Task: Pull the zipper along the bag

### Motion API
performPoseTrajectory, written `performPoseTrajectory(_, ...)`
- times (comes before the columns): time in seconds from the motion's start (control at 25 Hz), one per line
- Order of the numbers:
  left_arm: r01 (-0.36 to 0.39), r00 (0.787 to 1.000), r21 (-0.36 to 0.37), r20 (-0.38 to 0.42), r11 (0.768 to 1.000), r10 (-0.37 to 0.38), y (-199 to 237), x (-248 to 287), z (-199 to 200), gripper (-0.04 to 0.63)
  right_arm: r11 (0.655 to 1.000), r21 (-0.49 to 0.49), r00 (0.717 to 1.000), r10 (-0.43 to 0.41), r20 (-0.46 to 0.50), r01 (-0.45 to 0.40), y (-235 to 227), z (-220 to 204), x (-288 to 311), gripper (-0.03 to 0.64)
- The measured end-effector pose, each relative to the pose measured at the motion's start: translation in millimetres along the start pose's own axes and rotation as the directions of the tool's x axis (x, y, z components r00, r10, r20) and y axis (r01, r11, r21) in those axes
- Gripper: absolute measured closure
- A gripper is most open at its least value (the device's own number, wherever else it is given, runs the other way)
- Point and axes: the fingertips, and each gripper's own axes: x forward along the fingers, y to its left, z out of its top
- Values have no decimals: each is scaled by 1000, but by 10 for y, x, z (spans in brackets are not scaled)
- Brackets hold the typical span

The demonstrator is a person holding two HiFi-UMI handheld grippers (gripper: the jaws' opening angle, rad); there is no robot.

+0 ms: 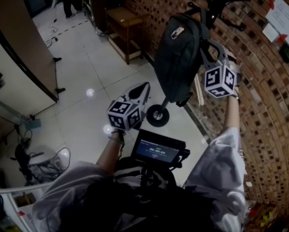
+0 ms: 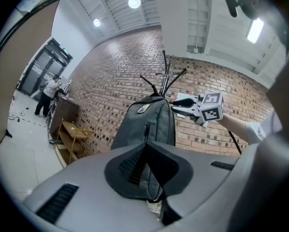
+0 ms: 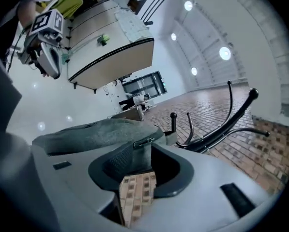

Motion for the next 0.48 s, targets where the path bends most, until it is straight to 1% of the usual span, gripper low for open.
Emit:
performPoseTrajectory(0.16, -21, 1000, -2, 7, 1000, 21, 62, -22, 15, 588, 986, -159, 999, 51, -8, -52, 88, 8, 77, 497)
performPoseTrajectory(0.32, -32, 999, -6, 10, 999, 32, 88, -32, 27, 589, 964, -254, 997, 72, -21, -75, 117, -7, 143, 497)
performPoseTrajectory(0.4, -36, 999, -14, 11, 999, 36, 96, -35, 31, 588, 958, -279, 997, 70, -26, -75, 77, 23, 170, 494)
performPoseTrajectory(0.48, -36, 999, -18, 11, 999, 36, 93, -39, 28, 588, 964, -253, 997, 78, -21, -81, 28, 49, 178, 485)
